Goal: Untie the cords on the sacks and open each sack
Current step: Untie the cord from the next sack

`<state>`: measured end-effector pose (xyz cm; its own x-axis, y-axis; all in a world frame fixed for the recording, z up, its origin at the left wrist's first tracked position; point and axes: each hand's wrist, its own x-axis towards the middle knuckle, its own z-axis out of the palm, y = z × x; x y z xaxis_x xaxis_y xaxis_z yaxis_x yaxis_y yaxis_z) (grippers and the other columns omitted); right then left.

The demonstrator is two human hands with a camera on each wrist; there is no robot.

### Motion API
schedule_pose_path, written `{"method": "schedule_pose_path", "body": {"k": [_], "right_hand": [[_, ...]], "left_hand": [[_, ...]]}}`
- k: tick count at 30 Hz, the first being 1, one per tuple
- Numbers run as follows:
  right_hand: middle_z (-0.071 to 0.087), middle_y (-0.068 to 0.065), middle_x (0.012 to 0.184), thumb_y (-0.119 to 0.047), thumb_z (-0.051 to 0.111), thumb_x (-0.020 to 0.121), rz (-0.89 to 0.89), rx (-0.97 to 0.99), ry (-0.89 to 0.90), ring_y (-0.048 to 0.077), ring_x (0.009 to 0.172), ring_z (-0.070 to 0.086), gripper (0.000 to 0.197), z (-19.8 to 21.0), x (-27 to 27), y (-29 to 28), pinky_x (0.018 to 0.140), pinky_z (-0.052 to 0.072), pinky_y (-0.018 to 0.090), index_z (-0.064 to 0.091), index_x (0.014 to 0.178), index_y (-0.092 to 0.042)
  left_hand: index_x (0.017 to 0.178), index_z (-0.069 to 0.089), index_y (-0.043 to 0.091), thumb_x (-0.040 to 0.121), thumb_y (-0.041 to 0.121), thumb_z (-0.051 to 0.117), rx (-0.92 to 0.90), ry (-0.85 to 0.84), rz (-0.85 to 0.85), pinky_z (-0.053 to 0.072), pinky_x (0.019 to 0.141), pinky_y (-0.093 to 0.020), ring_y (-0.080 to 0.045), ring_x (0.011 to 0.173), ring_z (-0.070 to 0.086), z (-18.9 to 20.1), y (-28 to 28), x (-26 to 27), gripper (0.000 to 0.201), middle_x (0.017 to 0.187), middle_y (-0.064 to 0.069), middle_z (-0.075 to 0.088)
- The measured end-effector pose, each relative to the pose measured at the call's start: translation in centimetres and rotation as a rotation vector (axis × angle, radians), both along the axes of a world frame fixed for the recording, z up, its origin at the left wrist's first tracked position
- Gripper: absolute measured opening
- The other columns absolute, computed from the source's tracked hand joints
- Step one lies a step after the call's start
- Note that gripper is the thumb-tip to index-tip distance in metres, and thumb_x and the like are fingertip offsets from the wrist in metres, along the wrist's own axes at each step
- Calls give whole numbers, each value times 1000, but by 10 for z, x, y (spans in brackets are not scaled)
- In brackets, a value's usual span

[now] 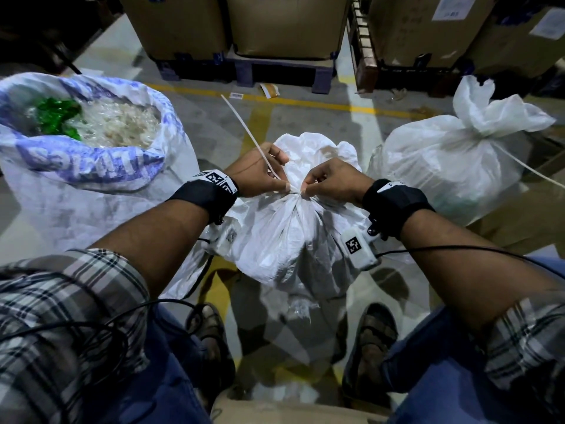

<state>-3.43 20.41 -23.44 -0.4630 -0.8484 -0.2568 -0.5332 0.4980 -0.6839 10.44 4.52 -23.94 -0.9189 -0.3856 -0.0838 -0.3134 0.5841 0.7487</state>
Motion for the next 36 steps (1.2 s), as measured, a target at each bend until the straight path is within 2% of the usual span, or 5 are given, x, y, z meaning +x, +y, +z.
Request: {"method": "schedule_pose_path", "body": {"k": [11,17,20,26,36], "right_hand": [[61,-15,53,-18,78,76,-45,-4,-15,-5,49,50,5,-1,1,0,46,35,7,79,78,-14],[63,-10,61,-18,74,77,-59,5,-1,-1,56,52,8,-1,4,-2,58,40,19,78,78,-11],[59,-12,52,-19,71,75,-97,-13,13,-3,48,48,11,-4,6,-2,51,36,18,77,74,-9],[59,-5,59,-17,71,78,-96,-44,-21,6,58,49,12,-6,2,0,59,39,25,74,72,-6],[55,-9,60,-21,73,81,3,0,56,3,57,46,9,-2,-2,5,55,35,19,71,73,-18]], "left_hand": [[108,54,12,74,12,86,6,5,-13,54,82,-32,-23,91,69,-5,-2,-2,47,85,4,75],[88,72,10,77,14,84,-50,14,-36,50,82,-24,-11,94,65,-6,-4,-2,17,113,5,63],[92,77,18,79,25,85,-82,30,-81,50,90,-20,-4,108,56,-4,-3,0,17,124,1,53],[105,68,33,73,32,89,-137,23,-175,39,109,-24,-13,130,38,-8,11,1,39,127,-2,43],[94,69,29,72,38,79,-321,143,-136,51,90,-30,-16,98,53,-23,27,-3,25,117,-3,37]]}}
